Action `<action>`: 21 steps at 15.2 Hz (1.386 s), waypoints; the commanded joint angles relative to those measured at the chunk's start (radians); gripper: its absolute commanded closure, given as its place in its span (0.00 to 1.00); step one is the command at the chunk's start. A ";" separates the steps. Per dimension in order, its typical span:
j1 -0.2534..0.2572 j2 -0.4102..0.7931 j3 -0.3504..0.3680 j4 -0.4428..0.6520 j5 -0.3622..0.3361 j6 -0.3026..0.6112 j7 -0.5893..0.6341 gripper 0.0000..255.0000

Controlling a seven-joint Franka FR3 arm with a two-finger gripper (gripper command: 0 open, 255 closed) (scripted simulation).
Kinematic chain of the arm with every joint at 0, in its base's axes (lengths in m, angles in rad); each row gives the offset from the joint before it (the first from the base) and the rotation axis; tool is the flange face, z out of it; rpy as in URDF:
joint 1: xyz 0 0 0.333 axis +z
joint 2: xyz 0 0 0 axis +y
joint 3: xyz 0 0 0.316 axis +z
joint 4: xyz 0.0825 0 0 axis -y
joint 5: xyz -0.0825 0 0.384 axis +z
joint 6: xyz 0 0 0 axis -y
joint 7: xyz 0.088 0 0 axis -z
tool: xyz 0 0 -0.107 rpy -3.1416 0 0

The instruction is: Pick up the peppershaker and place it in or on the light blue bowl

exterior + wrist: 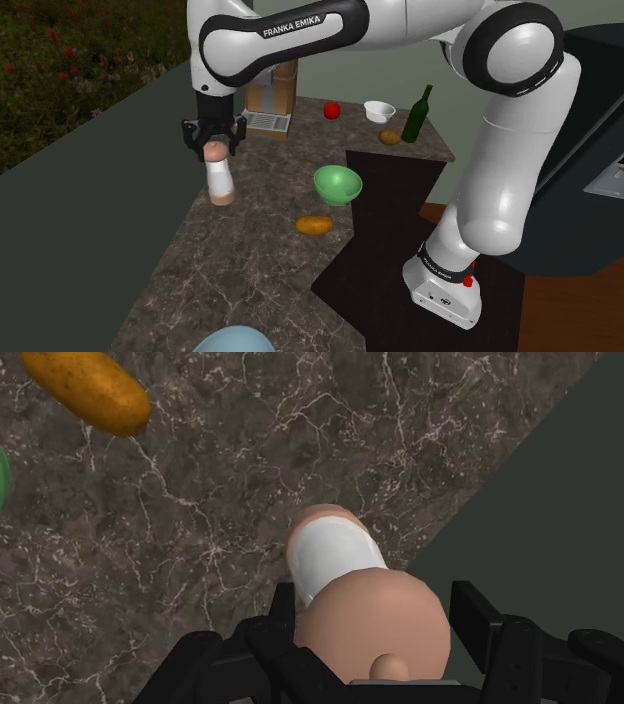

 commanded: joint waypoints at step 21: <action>0.223 -0.287 0.221 -0.244 0.056 0.009 0.431 1.00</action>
